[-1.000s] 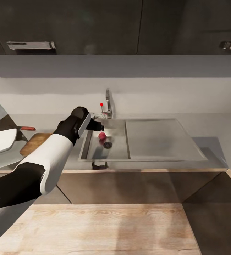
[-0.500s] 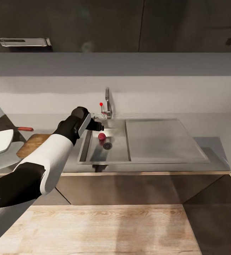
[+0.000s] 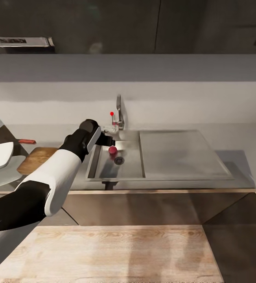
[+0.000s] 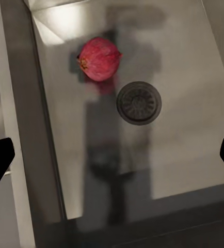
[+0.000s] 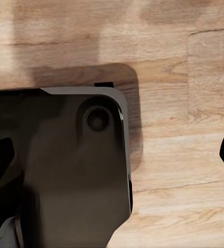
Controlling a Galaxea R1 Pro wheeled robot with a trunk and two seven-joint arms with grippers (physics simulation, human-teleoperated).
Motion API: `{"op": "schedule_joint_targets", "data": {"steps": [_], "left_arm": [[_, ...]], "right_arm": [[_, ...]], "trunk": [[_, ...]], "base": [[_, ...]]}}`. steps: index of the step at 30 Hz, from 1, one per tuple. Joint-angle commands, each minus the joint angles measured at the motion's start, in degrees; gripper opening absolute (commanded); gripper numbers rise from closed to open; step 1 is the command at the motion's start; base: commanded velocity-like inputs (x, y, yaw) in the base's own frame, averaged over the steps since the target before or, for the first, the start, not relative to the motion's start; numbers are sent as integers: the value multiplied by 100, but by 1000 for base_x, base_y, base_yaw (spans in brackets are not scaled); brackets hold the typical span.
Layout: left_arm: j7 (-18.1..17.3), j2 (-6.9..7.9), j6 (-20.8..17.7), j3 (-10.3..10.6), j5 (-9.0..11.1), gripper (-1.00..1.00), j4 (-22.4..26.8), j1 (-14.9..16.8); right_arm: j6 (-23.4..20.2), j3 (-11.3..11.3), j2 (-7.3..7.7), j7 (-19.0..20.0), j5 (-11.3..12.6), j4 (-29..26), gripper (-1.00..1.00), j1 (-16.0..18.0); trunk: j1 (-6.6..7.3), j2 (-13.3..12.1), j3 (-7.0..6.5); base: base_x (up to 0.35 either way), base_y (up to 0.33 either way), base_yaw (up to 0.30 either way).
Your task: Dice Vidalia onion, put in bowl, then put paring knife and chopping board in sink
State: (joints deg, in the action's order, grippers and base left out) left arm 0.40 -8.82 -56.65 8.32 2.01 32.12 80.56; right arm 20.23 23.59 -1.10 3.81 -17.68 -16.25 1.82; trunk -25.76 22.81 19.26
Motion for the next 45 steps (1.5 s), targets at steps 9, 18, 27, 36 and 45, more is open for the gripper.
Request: {"op": "schedule_joint_targets", "data": {"steps": [9,18,27,36,45], "left_arm": [[4,-5,-14,20,19,100,-5,4],[48,-10,211,20,19,100,-25,-3],[98,-14,224,20,19,100,-21,-5],[101,-14,224,20,19,100,-21,-5],[101,-6,224,20,19,100,-24,-5]], "right_arm": [[16,49,-9,40,-25,-3,100,3],[16,49,-13,41,-25,-5,100,3],[16,49,-13,41,-25,-2,100,3],[16,49,-13,41,-25,-4,100,3],[16,49,-13,41,-25,-6,100,3]], "trunk": [[-3,10,68],[-3,10,125],[-3,10,183],[-3,10,241],[-3,10,282]], "base": [[0,0,0],[0,0,0],[2,-2,0],[177,-146,0],[156,-130,0]]}}
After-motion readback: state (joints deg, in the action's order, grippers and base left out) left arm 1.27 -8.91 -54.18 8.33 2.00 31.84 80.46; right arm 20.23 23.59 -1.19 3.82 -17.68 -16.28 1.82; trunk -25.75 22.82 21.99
